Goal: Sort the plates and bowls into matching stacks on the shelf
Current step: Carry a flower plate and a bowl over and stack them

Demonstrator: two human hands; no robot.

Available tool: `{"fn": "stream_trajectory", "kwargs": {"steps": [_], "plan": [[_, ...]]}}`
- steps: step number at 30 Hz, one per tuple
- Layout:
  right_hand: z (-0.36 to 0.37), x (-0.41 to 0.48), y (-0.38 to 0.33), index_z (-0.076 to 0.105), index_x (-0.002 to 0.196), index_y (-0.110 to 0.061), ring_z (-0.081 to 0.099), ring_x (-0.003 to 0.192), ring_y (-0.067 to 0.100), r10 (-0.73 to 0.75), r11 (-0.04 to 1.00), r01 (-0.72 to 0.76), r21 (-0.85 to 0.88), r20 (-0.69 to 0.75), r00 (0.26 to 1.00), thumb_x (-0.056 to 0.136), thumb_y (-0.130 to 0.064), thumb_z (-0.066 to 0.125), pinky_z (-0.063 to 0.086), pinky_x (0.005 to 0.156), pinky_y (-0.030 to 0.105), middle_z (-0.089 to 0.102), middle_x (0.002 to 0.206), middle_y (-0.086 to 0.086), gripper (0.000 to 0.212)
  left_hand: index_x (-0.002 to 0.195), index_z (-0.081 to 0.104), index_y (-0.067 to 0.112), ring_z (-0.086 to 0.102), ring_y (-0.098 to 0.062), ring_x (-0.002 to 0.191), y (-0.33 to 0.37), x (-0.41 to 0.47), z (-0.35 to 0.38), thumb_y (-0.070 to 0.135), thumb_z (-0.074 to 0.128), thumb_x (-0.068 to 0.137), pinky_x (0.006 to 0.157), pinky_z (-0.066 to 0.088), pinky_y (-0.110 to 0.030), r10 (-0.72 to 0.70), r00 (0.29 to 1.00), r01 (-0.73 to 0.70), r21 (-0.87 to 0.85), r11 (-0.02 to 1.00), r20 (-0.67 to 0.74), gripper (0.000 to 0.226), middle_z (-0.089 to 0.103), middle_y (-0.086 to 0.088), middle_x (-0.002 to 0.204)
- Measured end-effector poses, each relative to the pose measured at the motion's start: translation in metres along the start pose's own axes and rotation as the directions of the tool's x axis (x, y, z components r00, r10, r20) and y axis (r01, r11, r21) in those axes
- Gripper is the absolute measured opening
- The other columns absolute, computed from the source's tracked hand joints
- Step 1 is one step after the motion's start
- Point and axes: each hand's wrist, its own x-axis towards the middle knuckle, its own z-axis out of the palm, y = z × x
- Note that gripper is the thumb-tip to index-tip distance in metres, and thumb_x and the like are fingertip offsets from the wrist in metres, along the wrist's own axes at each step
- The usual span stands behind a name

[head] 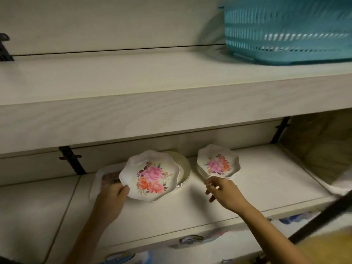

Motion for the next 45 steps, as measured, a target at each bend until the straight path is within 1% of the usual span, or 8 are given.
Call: {"fn": "stream_trajectory", "kwargs": {"steps": [7, 12, 22, 29, 31, 35, 38, 45], "plan": [[-0.055, -0.018, 0.053, 0.062, 0.100, -0.025, 0.070, 0.069, 0.006, 0.057, 0.992, -0.061, -0.108, -0.037, 0.998, 0.094, -0.025, 0.045, 0.049, 0.081, 0.028, 0.069, 0.086, -0.012, 0.018, 0.081, 0.061, -0.001, 0.055, -0.028, 0.077, 0.071, 0.023, 0.056, 0.019, 0.043, 0.094, 0.062, 0.032, -0.030, 0.054, 0.989, -0.058, 0.028, 0.998, 0.141, 0.030, 0.060, -0.019, 0.082], [-0.095, -0.012, 0.094, 0.057, 0.098, -0.033, 0.069, 0.070, 0.003, 0.058, 0.986, -0.059, -0.154, -0.008, 0.998, 0.095, -0.028, 0.044, 0.053, 0.081, 0.027, 0.067, 0.087, -0.017, 0.015, 0.062, 0.044, 0.008, 0.043, -0.023, 0.064, 0.113, 0.046, 0.103, 0.020, 0.043, 0.093, 0.052, 0.026, -0.030, 0.083, 0.974, -0.088, 0.010, 0.996, 0.213, 0.033, 0.044, -0.009, 0.061], [-0.135, 0.010, 0.142, 0.055, 0.098, -0.035, 0.069, 0.073, 0.003, 0.024, 0.984, -0.014, -0.179, 0.051, 0.998, 0.096, -0.028, 0.044, 0.054, 0.079, 0.023, 0.066, 0.090, -0.014, 0.013, 0.062, 0.046, 0.012, 0.058, -0.028, 0.080, 0.154, 0.081, 0.157, 0.026, 0.046, 0.093, 0.065, 0.029, -0.028, 0.040, 0.975, -0.062, 0.094, 0.994, 0.220, 0.034, 0.057, -0.019, 0.076], [-0.139, 0.034, 0.142, 0.055, 0.096, -0.038, 0.068, 0.077, 0.005, -0.037, 0.978, 0.054, -0.204, 0.088, 0.995, 0.095, -0.029, 0.044, 0.054, 0.083, 0.028, 0.068, 0.090, -0.015, 0.014, 0.085, 0.064, 0.004, 0.062, -0.033, 0.089, 0.162, 0.079, 0.162, 0.040, 0.044, 0.093, 0.072, 0.042, -0.035, 0.068, 0.995, -0.079, 0.161, 0.984, 0.074, 0.042, 0.068, -0.018, 0.091], [-0.135, 0.039, 0.138, 0.055, 0.094, -0.039, 0.067, 0.081, 0.006, -0.061, 0.973, 0.083, -0.214, 0.107, 0.992, 0.094, -0.031, 0.045, 0.054, 0.084, 0.031, 0.069, 0.092, -0.014, 0.014, 0.076, 0.060, 0.011, 0.061, -0.031, 0.083, 0.157, 0.072, 0.158, 0.039, 0.042, 0.093, 0.068, 0.040, -0.033, 0.058, 0.998, -0.064, 0.192, 0.979, 0.038, 0.038, 0.067, -0.013, 0.082], [-0.124, 0.045, 0.121, 0.063, 0.102, -0.032, 0.065, 0.089, 0.013, -0.117, 0.964, 0.148, -0.220, 0.151, 0.982, 0.093, -0.032, 0.046, 0.053, 0.083, 0.034, 0.070, 0.098, -0.009, 0.019, 0.053, 0.028, 0.022, 0.042, -0.020, 0.060, 0.147, 0.047, 0.141, 0.032, 0.041, 0.094, 0.061, 0.027, -0.028, 0.088, 0.996, -0.084, 0.292, 0.953, -0.002, 0.044, 0.033, 0.005, 0.052], [-0.112, 0.046, 0.101, 0.062, 0.107, -0.029, 0.064, 0.093, 0.019, -0.182, 0.937, 0.232, -0.260, 0.202, 0.962, 0.095, -0.035, 0.044, 0.052, 0.081, 0.035, 0.070, 0.103, -0.002, 0.023, 0.058, 0.032, 0.018, 0.039, -0.020, 0.060, 0.136, 0.023, 0.125, 0.033, 0.036, 0.090, 0.056, 0.024, -0.027, 0.148, 0.987, -0.122, 0.320, 0.940, -0.058, 0.035, 0.030, 0.006, 0.050], [-0.075, 0.038, 0.039, 0.061, 0.111, -0.025, 0.061, 0.095, 0.017, -0.377, 0.842, 0.458, -0.284, 0.297, 0.877, 0.095, -0.031, 0.045, 0.053, 0.083, 0.032, 0.066, 0.110, -0.001, 0.023, 0.098, 0.060, 0.012, 0.057, -0.020, 0.086, 0.096, -0.028, 0.072, 0.033, 0.042, 0.095, 0.069, 0.035, -0.024, 0.091, 0.983, -0.023, 0.380, 0.925, -0.162, 0.028, 0.062, -0.003, 0.093]]}}
